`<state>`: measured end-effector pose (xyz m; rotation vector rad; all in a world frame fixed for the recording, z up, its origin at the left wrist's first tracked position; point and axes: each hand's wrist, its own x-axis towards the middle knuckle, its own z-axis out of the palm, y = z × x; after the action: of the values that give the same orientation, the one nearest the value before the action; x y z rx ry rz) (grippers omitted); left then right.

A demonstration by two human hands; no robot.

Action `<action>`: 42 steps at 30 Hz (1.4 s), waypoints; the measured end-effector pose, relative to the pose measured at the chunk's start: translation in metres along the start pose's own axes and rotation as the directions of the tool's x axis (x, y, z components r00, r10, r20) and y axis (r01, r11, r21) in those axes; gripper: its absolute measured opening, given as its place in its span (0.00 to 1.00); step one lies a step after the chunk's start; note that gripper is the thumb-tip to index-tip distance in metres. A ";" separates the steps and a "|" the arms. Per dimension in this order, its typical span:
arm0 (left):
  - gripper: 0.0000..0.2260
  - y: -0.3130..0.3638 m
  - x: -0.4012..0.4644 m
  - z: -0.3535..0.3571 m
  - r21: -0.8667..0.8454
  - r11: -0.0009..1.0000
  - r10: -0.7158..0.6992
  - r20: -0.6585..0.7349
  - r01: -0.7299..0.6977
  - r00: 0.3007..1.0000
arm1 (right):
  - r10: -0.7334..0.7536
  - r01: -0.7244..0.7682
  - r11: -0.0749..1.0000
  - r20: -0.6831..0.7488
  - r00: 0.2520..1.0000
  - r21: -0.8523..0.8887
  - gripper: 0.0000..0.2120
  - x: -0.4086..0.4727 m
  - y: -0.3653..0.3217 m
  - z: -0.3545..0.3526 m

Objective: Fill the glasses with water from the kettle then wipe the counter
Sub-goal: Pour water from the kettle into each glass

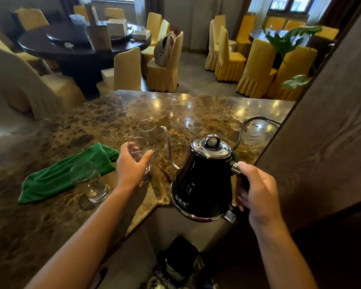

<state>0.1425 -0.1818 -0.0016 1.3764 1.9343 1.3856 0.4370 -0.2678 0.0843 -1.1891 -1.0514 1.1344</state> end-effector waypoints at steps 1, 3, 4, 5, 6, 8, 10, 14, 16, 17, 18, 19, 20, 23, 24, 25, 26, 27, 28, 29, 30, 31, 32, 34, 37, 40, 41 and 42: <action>0.27 0.000 0.004 0.000 0.005 1.000 -0.012 -0.034 0.012 0.999 | 0.001 -0.001 1.000 0.010 1.000 -0.002 0.18 0.002 -0.001 0.000; 0.29 0.000 0.012 0.001 0.012 0.999 -0.043 -0.097 0.044 0.994 | 0.005 -0.005 1.000 0.026 1.000 0.003 0.20 0.006 -0.003 -0.002; 0.30 -0.001 0.015 0.002 0.010 0.998 -0.064 -0.123 0.066 0.990 | 0.008 -0.008 1.000 0.039 0.999 0.009 0.20 0.008 -0.004 -0.002; 0.31 -0.002 0.019 0.003 0.004 0.996 -0.086 -0.146 0.088 0.986 | 0.010 -0.011 1.000 0.055 0.998 0.016 0.20 0.011 -0.005 -0.002; 0.31 -0.003 0.021 0.004 -0.002 0.994 -0.104 -0.167 0.106 0.980 | 0.013 -0.014 1.000 0.073 0.997 0.025 0.20 0.013 -0.006 -0.002; 0.32 -0.006 0.026 0.006 -0.011 0.991 -0.134 -0.200 0.134 0.971 | 0.010 -0.014 0.999 0.106 0.994 0.033 0.21 0.017 -0.008 -0.002; 0.31 -0.009 0.030 0.007 -0.022 0.987 -0.158 -0.229 0.157 0.961 | 0.003 -0.006 1.000 0.120 0.993 0.025 0.22 0.020 -0.009 -0.003; 0.30 -0.014 0.037 0.004 -0.027 0.981 -0.192 -0.294 0.192 0.936 | -0.008 0.006 1.000 0.122 0.993 0.017 0.19 0.026 -0.010 -0.007; 0.32 -0.014 0.041 0.002 -0.017 0.979 -0.199 -0.311 0.204 0.930 | -0.017 0.015 1.000 0.129 0.992 0.015 0.18 0.028 -0.010 -0.009; 0.32 -0.013 0.042 0.002 -0.011 0.978 -0.200 -0.309 0.207 0.930 | -0.021 0.020 1.000 0.132 0.991 0.013 0.18 0.028 -0.010 -0.009; 0.32 -0.013 0.042 0.003 -0.004 0.979 -0.197 -0.304 0.205 0.932 | -0.024 0.023 1.000 0.137 0.990 0.009 0.17 0.029 -0.011 -0.009; 0.32 -0.014 0.041 0.004 0.002 0.980 -0.191 -0.303 0.201 0.934 | -0.027 0.026 1.000 0.143 0.989 0.007 0.16 0.029 -0.011 -0.009; 0.32 -0.015 0.040 0.006 0.003 0.980 -0.190 -0.306 0.200 0.933 | -0.026 0.026 1.000 0.147 0.989 0.005 0.15 0.030 -0.011 -0.009; 0.32 -0.017 0.038 0.006 -0.016 0.976 -0.212 -0.327 0.218 0.921 | -0.016 0.016 1.000 0.145 0.989 0.000 0.15 0.030 -0.009 -0.009; 0.32 -0.018 0.038 0.006 -0.016 0.976 -0.208 -0.330 0.215 0.921 | -0.015 0.015 1.000 0.142 0.990 -0.001 0.15 0.030 -0.009 -0.010; 0.33 -0.018 0.037 0.005 -0.011 0.979 -0.196 -0.331 0.204 0.923 | -0.017 0.017 1.000 0.140 0.990 -0.002 0.15 0.030 -0.009 -0.011; 0.33 -0.019 0.036 0.005 -0.006 0.981 -0.183 -0.330 0.192 0.926 | -0.019 0.019 1.000 0.138 0.990 -0.002 0.16 0.029 -0.009 -0.012; 0.34 -0.018 0.036 0.004 -0.008 0.984 -0.171 -0.328 0.178 0.929 | -0.020 0.021 1.000 0.135 0.991 -0.004 0.18 0.029 -0.008 -0.013; 0.36 -0.016 0.035 0.003 -0.008 0.987 -0.155 -0.327 0.161 0.932 | -0.022 0.023 1.000 0.132 0.991 -0.005 0.21 0.030 -0.007 -0.014; 0.37 -0.014 0.034 0.002 0.012 0.992 -0.117 -0.330 0.128 0.937 | -0.021 0.023 1.000 0.131 0.991 -0.007 0.24 0.030 -0.005 -0.015; 0.37 -0.010 0.033 0.001 0.068 0.995 -0.040 -0.338 0.067 0.940 | -0.017 0.019 1.000 0.131 0.991 -0.010 0.25 0.030 -0.004 -0.016; 0.35 -0.006 0.034 0.001 0.160 0.987 0.077 -0.337 -0.023 0.938 | -0.012 0.014 1.000 0.130 0.991 -0.009 0.24 0.030 -0.004 -0.017; 0.32 -0.002 0.034 0.000 0.261 0.956 0.213 -0.318 -0.130 0.924 | -0.009 0.009 1.000 0.126 0.992 -0.005 0.22 0.030 -0.004 -0.017; 0.25 0.007 0.037 -0.001 0.374 0.866 0.439 -0.248 -0.333 0.864 | -0.012 0.012 1.000 0.112 0.994 0.000 0.17 0.030 -0.004 -0.018; 0.22 0.020 0.048 0.000 0.445 0.778 0.554 -0.152 -0.444 0.819 | -0.037 0.038 0.999 0.101 0.994 -0.011 0.17 0.029 -0.006 -0.020; 0.32 0.027 0.069 -0.001 0.608 0.716 0.412 0.029 -0.344 0.911 | -0.046 0.047 0.999 0.084 0.995 -0.008 0.17 0.029 -0.008 -0.021; 0.37 0.029 0.077 -0.001 0.647 0.697 0.334 0.087 -0.308 0.938 | -0.045 0.046 0.999 0.076 0.996 -0.007 0.17 0.029 -0.009 -0.022; 0.41 0.030 0.085 -0.001 0.675 0.682 0.264 0.133 -0.282 0.955 | -0.042 0.043 0.999 0.068 0.997 -0.010 0.17 0.029 -0.010 -0.023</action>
<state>0.1189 -0.1078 0.0437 2.0746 2.4318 0.7261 0.4647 -0.2425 0.0921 -1.1385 -1.1308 1.1438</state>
